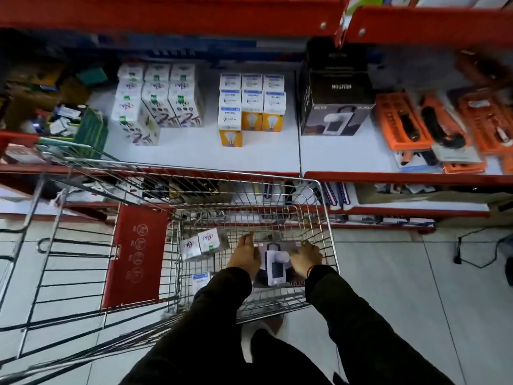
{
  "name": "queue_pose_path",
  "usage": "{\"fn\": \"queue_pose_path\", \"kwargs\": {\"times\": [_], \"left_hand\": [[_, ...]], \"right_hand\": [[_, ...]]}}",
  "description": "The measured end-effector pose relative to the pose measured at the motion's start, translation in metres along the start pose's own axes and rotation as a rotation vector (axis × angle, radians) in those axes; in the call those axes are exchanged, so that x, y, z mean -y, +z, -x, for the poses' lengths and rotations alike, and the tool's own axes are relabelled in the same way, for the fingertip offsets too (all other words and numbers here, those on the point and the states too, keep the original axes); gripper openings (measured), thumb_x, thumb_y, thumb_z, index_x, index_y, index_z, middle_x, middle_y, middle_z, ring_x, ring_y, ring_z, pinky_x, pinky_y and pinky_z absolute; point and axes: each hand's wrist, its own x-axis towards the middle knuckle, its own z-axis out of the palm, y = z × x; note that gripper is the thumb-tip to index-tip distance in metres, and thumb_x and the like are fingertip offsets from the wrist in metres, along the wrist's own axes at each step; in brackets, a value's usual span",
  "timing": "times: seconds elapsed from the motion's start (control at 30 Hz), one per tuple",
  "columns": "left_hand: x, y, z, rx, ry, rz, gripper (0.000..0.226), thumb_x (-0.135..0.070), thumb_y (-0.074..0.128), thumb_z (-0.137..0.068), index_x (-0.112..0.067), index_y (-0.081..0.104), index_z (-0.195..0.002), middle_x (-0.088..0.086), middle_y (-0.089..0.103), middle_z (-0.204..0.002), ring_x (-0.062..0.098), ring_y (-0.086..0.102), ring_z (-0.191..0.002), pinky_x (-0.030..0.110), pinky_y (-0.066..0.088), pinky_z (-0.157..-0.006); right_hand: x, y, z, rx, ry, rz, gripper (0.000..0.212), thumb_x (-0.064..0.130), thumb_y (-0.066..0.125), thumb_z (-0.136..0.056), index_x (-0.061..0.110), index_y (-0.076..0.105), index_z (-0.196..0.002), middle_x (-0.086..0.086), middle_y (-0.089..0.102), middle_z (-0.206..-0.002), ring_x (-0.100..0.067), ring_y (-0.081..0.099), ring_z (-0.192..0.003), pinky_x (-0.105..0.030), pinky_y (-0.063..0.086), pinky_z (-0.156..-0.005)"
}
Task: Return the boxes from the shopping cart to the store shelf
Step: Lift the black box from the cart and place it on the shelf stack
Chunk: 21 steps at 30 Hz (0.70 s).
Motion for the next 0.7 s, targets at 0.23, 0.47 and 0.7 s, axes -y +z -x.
{"fn": "queue_pose_path", "kwargs": {"times": [0.23, 0.47, 0.7], "left_hand": [[0.03, 0.042, -0.036, 0.167, -0.31, 0.035, 0.047, -0.018, 0.038, -0.102, -0.003, 0.032, -0.147, 0.023, 0.05, -0.142, 0.037, 0.052, -0.128, 0.04, 0.043, -0.102], [0.036, 0.049, -0.039, 0.012, -0.282, 0.088, 0.031, -0.013, 0.043, -0.1, 0.002, 0.058, -0.122, 0.023, 0.064, -0.125, 0.037, 0.06, -0.115, 0.042, 0.046, -0.094], [0.023, 0.016, -0.01, -0.187, -0.194, 0.299, 0.032, -0.028, 0.047, -0.099, -0.009, 0.058, -0.122, 0.014, 0.069, -0.12, 0.031, 0.068, -0.104, 0.043, 0.057, -0.09]], "right_hand": [[-0.02, 0.039, -0.029, 0.101, 0.047, -0.086, 0.034, 0.021, 0.044, -0.098, 0.003, 0.056, -0.124, -0.021, 0.059, -0.127, -0.033, 0.061, -0.111, -0.035, 0.051, -0.091], [-0.022, 0.029, -0.022, 0.053, 0.119, -0.328, 0.026, 0.01, 0.052, -0.094, -0.004, 0.058, -0.115, -0.011, 0.065, -0.109, -0.028, 0.063, -0.107, -0.027, 0.046, -0.077], [-0.006, -0.006, 0.009, -0.054, 0.029, -0.499, 0.021, 0.008, 0.058, -0.092, 0.004, 0.058, -0.112, -0.007, 0.065, -0.111, -0.021, 0.061, -0.102, -0.025, 0.041, -0.08]]}}
